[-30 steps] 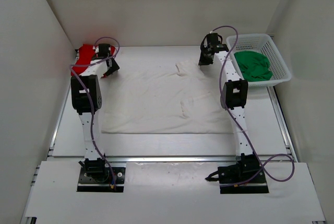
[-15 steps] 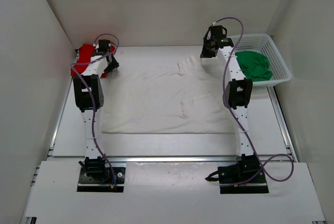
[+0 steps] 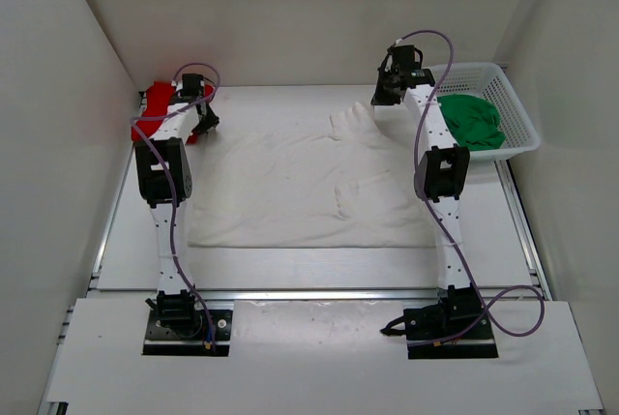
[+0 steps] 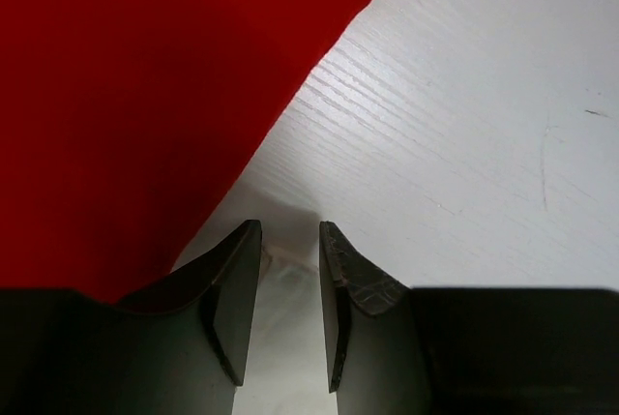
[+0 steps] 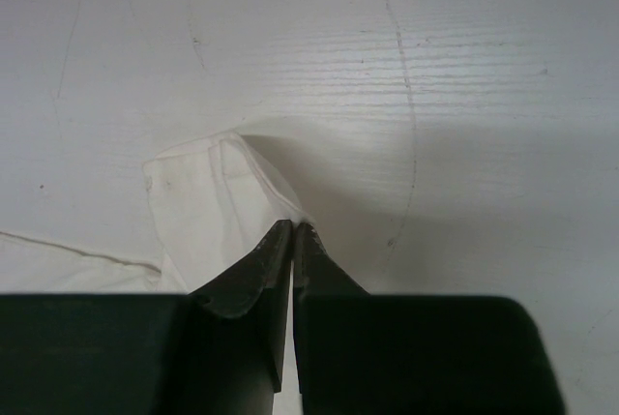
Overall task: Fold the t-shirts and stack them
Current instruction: Grap the side of the flattened tshirt furthest away from the robot with both arms
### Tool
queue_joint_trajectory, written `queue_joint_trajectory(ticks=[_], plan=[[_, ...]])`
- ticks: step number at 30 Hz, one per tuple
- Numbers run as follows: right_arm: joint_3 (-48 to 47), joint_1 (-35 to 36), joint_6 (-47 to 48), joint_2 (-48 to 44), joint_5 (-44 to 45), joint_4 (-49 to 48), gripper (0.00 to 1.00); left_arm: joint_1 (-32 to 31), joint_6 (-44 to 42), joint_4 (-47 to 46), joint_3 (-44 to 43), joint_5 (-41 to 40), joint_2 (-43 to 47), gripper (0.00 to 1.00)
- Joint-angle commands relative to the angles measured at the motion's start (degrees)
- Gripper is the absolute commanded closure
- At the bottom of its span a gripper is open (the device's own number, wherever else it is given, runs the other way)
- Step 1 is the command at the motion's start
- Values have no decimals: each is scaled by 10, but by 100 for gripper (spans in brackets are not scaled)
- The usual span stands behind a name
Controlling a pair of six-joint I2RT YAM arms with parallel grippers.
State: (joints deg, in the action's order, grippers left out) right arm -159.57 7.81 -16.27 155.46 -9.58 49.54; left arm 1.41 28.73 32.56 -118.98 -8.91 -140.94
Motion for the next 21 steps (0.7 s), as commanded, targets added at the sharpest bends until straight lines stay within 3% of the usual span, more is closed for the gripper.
queue_joint_trajectory(ticks=[1,3,13,17,21], plan=[[-21,-2,6,-34,-10,-10,100,-2,-5,27,18,-16,30,58],[-21,1,12,-35,-7,-6,100,-4,-7,22,22,-22,37,59],[-21,-3,23,-45,-10,8,100,-4,-10,19,23,-26,43,96],[-16,-13,48,-63,-53,72,100,-4,-10,-18,75,-30,84,100],[0,8,64,-105,-41,111,100,-6,-6,-74,160,-20,141,100]])
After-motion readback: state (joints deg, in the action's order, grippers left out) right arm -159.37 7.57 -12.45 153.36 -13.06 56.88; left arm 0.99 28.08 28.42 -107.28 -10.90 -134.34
